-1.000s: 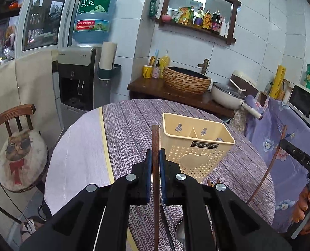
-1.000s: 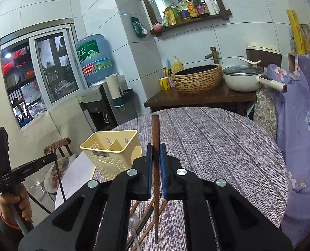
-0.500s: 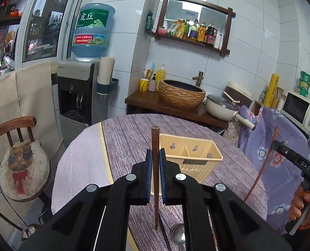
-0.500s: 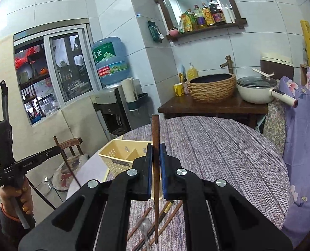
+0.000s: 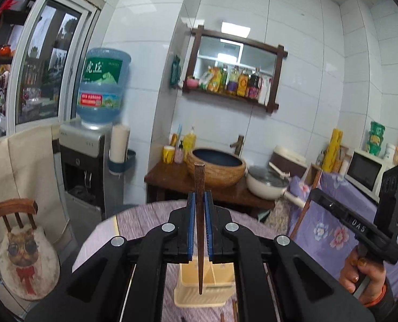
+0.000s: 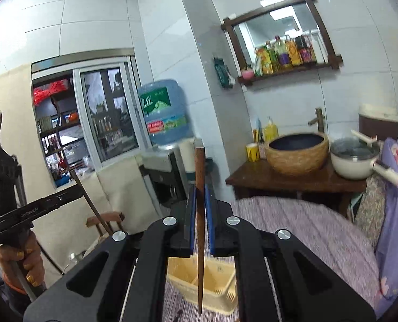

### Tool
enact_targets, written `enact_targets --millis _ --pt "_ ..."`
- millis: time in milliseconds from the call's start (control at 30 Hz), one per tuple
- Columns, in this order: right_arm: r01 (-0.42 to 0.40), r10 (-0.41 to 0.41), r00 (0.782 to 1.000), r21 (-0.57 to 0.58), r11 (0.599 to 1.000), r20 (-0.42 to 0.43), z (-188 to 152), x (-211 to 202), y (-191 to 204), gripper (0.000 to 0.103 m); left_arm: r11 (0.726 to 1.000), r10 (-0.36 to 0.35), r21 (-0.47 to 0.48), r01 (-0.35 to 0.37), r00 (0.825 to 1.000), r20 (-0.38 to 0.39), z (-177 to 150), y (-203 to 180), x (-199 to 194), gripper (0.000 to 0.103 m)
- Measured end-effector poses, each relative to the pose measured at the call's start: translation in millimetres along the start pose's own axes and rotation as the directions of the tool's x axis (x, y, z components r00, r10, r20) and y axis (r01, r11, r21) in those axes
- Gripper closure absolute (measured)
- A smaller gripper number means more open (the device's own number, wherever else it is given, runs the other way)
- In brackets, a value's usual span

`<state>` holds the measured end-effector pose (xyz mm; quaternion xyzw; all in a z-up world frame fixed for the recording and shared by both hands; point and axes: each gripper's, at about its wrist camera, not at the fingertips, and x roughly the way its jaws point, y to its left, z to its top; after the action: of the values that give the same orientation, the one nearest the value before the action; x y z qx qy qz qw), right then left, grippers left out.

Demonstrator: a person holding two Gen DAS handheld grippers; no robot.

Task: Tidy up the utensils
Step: 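Carry both chopsticks over the cream holder and open both grippers to drop them in, then move both grippers back down to the remaining utensils on the table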

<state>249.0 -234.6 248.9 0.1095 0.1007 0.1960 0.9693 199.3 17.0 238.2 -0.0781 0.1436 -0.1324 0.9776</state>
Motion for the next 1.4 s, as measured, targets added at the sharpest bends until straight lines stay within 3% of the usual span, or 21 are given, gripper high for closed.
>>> enact_targets --millis 100,200,567,733,900,933,967,1000,1033,1067,1100,1267,1400 --pt "0.030 -0.028 0.999 -0.027 0.999 0.039 5.4 12.3 5.3 0.095 0.999 0.028 -0.016 -0.027 0.999 0.033 8.5 -4.3 14.6 0.095" --pt "0.065 -0.064 0.997 -0.032 0.997 0.041 -11.0 31.1 4.0 0.095 0.998 0.066 -0.019 -0.065 0.997 0.033 -0.6 -6.4 35.0 0.095" --pt "0.095 -0.096 0.991 -0.016 0.995 -0.091 -86.2 72.1 -9.2 0.095 0.994 0.087 -0.051 -0.098 0.980 -0.179 -82.6 11.1 101.9 0.095" --pt "0.104 -0.104 0.987 -0.001 0.995 -0.126 -97.8 80.3 -16.0 0.095 0.993 0.094 -0.045 -0.107 0.969 -0.228 -99.9 13.4 111.0 0.095" --pt "0.110 -0.108 0.983 0.007 0.994 -0.145 -105.8 86.0 -21.7 0.095 0.993 0.117 0.001 -0.120 0.969 -0.219 -106.4 8.2 109.8 0.095" --pt "0.109 -0.106 0.983 0.011 0.994 -0.153 -107.5 85.8 -22.4 0.095 0.993 0.111 0.001 -0.114 0.968 -0.223 -107.2 7.7 110.1 0.091" --pt "0.107 -0.104 0.982 0.014 0.994 -0.159 -109.0 85.9 -23.2 0.093 0.994 0.105 -0.001 -0.108 0.969 -0.225 -107.7 7.7 108.8 0.081" --pt "0.108 -0.103 0.981 0.018 0.994 -0.163 -109.7 85.6 -24.3 0.082 0.994 0.103 -0.002 -0.106 0.970 -0.222 -108.0 7.8 106.5 0.073" --pt "0.108 -0.102 0.981 0.027 0.994 -0.165 -111.2 82.8 -25.6 0.073 0.994 0.104 -0.002 -0.106 0.971 -0.215 -108.1 7.7 104.4 0.060" --pt "0.107 -0.100 0.982 0.035 0.994 -0.159 -111.7 79.9 -26.0 0.052 0.994 0.106 -0.002 -0.108 0.974 -0.199 -108.3 8.1 98.2 0.051" --pt "0.108 -0.101 0.984 0.039 0.993 -0.147 -112.3 76.7 -26.0 0.049 0.994 0.109 -0.001 -0.111 0.976 -0.188 -108.6 7.7 94.6 0.050" --pt "0.117 -0.117 0.984 -0.012 0.993 -0.134 -119.5 52.4 -18.1 0.049 0.995 0.099 -0.006 -0.102 0.980 -0.175 -117.1 8.0 70.9 0.028" --pt "0.122 -0.128 0.978 -0.046 0.991 -0.162 -136.1 27.3 -15.1 0.049 0.992 0.121 -0.004 -0.124 0.978 -0.168 -132.8 13.9 47.2 0.022"
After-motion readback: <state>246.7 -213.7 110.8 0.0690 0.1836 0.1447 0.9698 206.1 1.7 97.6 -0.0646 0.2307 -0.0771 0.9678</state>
